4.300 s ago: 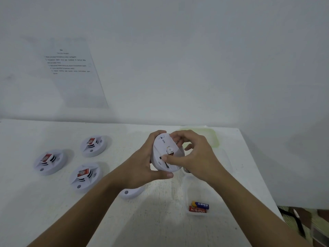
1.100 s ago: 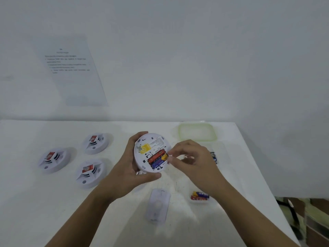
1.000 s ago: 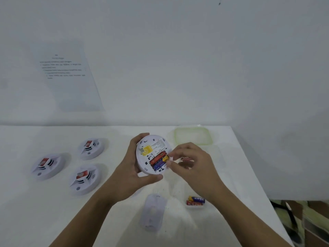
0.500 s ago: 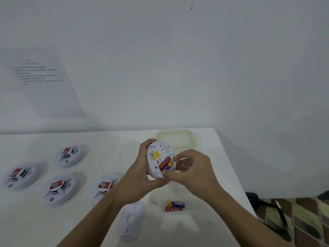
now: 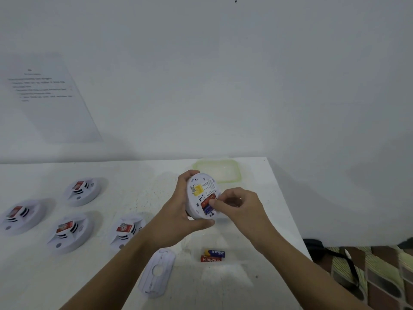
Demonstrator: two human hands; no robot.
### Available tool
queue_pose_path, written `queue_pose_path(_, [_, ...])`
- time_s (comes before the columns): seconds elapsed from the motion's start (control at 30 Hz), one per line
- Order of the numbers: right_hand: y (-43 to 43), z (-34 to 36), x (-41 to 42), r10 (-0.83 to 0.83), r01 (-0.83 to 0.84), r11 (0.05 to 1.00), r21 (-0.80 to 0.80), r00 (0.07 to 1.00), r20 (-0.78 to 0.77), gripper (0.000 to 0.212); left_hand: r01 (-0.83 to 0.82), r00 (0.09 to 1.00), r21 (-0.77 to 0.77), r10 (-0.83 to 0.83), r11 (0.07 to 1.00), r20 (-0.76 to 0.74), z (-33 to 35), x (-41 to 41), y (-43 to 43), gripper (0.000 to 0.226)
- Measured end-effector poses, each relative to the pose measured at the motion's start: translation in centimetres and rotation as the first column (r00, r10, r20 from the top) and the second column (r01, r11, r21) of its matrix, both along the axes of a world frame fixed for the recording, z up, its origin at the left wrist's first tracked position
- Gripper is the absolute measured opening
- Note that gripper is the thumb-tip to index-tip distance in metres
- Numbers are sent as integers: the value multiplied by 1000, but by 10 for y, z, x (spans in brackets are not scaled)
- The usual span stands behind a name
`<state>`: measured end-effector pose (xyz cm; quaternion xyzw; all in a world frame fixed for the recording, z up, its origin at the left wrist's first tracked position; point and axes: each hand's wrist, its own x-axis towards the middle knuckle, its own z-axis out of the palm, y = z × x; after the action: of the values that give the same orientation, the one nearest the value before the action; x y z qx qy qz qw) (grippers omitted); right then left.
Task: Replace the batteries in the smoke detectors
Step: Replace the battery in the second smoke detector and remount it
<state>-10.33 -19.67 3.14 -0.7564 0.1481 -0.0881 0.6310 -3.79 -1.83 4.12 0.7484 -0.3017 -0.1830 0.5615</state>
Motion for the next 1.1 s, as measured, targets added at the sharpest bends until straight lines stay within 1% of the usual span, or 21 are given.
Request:
queue_pose_path(0.23, [-3, -5, 3, 23, -24, 1000, -9, 999, -38, 25, 8, 1000, 30, -9, 1000, 12, -4, 1, -3, 98])
queue_pose_path(0.37, [-5, -8, 3, 48, -46, 998, 36, 998, -42, 22, -6, 1000, 44, 5, 999, 27, -7, 0, -4, 98])
queue_pose_path(0.47, [-4, -10, 3, 77, -77, 997, -3, 995, -56, 19, -8, 1000, 50, 7, 999, 21, -11, 1, -4, 98])
queue_pose_path(0.63, [-2, -16, 2, -20, 26, 990, -137, 999, 45, 15, -35, 999, 17, 36, 999, -2, -16, -1, 1, 99])
queue_pose_path(0.77, [-3, -17, -2, 58, -41, 989, -141, 991, 122, 14, -39, 999, -13, 39, 999, -2, -16, -2, 5, 98])
queue_pose_path(0.87, [-4, -14, -2, 99, -84, 990, -111, 985, 141, 22, -35, 999, 1, 35, 999, 29, -14, -2, 7, 99])
queue_pose_path(0.9, [-5, -12, -2, 124, -108, 987, -115, 982, 140, 22, -35, 999, 7, 34, 999, 31, -15, -2, 8, 99])
queue_pose_path(1.0, [-10, -9, -4, 178, -147, 971, -189, 971, 159, 19, -35, 999, 16, 35, 999, 24, -18, -3, 14, 99])
queue_pose_path(1.1, [-16, -12, -6, 151, -78, 940, -333, 968, 199, 19, -60, 998, 22, 60, 998, 1, -24, -3, 21, 99])
